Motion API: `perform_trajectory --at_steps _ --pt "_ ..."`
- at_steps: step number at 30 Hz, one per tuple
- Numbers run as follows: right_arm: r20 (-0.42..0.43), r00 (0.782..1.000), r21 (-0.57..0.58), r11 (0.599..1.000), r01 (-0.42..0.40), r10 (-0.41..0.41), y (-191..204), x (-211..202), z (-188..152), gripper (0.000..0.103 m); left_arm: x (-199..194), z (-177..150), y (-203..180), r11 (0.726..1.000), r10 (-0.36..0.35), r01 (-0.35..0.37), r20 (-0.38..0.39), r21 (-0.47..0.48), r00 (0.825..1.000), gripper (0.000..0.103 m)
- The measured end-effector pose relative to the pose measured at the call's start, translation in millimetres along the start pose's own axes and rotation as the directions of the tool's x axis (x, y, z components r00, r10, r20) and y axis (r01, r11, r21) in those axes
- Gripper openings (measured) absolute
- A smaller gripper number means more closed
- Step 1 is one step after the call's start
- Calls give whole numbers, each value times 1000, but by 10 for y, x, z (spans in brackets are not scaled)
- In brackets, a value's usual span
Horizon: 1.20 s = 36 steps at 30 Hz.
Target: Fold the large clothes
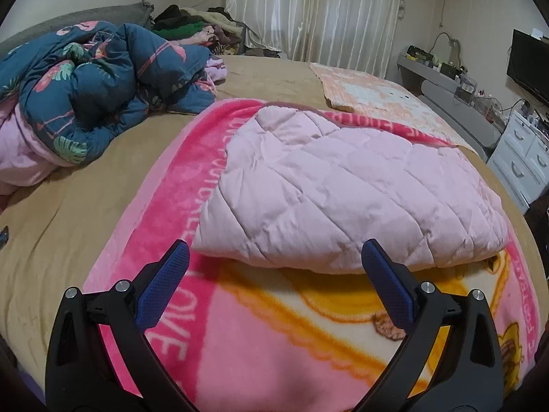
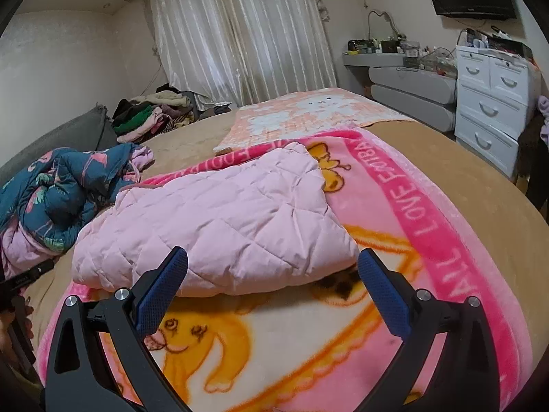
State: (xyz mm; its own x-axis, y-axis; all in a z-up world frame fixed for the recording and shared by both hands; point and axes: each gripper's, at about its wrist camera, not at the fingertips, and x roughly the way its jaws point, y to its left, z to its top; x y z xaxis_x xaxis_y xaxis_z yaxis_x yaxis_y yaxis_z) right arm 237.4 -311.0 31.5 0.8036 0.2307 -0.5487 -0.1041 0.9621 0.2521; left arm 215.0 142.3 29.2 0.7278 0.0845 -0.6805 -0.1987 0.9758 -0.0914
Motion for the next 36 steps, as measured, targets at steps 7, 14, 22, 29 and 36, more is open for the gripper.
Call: perform_trajectory --at_steps 7,14,22,29,36 --pt "-21 999 18 999 46 -46 -56 53 -177 99 76 -151 -61 1000 1 -1 -31 4 1000 94" --pt "-87 993 116 989 90 -80 -199 303 -369 99 295 -314 -31 997 -24 18 -89 -69 996 94" --pt "-154 983 194 972 134 -105 -249 649 -454 99 631 -426 -80 992 -67 48 -169 -118 983 94" --pt "-206 978 300 949 94 -32 -210 1037 -453 99 844 -402 -48 979 -119 82 -196 -188 973 94" --pt "-207 977 472 880 62 42 -339 1363 -351 99 940 -315 102 941 -178 121 -160 -316 971 94"
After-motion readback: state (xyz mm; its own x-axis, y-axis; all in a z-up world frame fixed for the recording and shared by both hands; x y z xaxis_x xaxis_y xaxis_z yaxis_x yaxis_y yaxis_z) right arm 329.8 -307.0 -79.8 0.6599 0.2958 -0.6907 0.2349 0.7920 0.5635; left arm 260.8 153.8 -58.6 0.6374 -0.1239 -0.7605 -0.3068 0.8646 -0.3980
